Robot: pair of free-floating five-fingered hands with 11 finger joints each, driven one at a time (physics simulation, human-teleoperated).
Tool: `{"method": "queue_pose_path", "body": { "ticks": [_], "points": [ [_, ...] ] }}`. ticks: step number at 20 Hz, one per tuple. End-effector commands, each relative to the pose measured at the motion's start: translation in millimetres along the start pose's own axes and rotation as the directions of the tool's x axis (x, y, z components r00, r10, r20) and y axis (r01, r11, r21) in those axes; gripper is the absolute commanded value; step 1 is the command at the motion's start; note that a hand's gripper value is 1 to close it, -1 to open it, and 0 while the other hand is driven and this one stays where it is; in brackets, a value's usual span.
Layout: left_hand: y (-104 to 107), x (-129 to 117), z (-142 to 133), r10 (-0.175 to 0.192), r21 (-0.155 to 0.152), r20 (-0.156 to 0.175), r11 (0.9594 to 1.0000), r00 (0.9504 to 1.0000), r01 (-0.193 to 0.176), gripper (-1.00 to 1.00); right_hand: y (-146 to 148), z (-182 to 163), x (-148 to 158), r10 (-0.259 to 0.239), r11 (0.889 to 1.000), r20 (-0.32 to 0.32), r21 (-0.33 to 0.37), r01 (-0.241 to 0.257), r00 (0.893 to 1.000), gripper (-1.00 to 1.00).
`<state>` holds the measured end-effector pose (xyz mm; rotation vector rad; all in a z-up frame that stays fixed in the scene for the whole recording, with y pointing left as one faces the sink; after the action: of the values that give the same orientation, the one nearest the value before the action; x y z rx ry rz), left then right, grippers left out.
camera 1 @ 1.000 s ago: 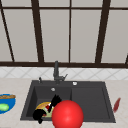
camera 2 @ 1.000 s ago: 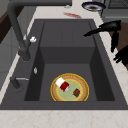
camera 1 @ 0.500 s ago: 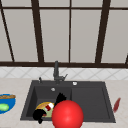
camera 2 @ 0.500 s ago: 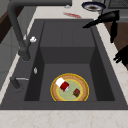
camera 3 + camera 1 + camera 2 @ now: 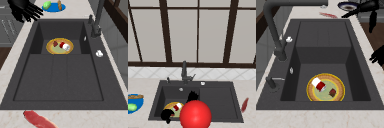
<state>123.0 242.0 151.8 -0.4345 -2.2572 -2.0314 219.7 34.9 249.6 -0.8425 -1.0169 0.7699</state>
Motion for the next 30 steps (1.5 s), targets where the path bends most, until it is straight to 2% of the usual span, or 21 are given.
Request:
{"method": "queue_pose_path", "body": {
  "ticks": [1,11,12,18,30],
  "points": [
    [0.0,0.0,0.0,0.0,0.0,0.0,1.0,1.0,0.0,0.0,-14.8,7.4,-3.9,0.092,0.996,0.016,-0.007,-0.092,0.996,-1.0],
    [0.0,0.0,0.0,0.0,0.0,0.0,1.0,1.0,0.0,0.0,-43.2,19.2,-15.1,0.165,0.986,-0.003,-0.005,-0.165,0.986,-1.0],
    [0.0,0.0,0.0,0.0,0.0,0.0,1.0,1.0,0.0,0.0,-40.9,16.7,-18.8,0.165,0.986,-0.005,0.015,-0.165,0.986,-1.0],
    [0.0,0.0,0.0,0.0,0.0,0.0,1.0,1.0,0.0,0.0,-53.8,25.3,-30.2,0.177,0.984,-0.009,-0.006,-0.177,0.984,-1.0],
    [0.0,0.0,0.0,0.0,0.0,0.0,1.0,1.0,0.0,0.0,-67.6,44.0,-51.6,0.246,0.969,-0.032,0.008,-0.246,0.969,-1.0]
  ]
}}
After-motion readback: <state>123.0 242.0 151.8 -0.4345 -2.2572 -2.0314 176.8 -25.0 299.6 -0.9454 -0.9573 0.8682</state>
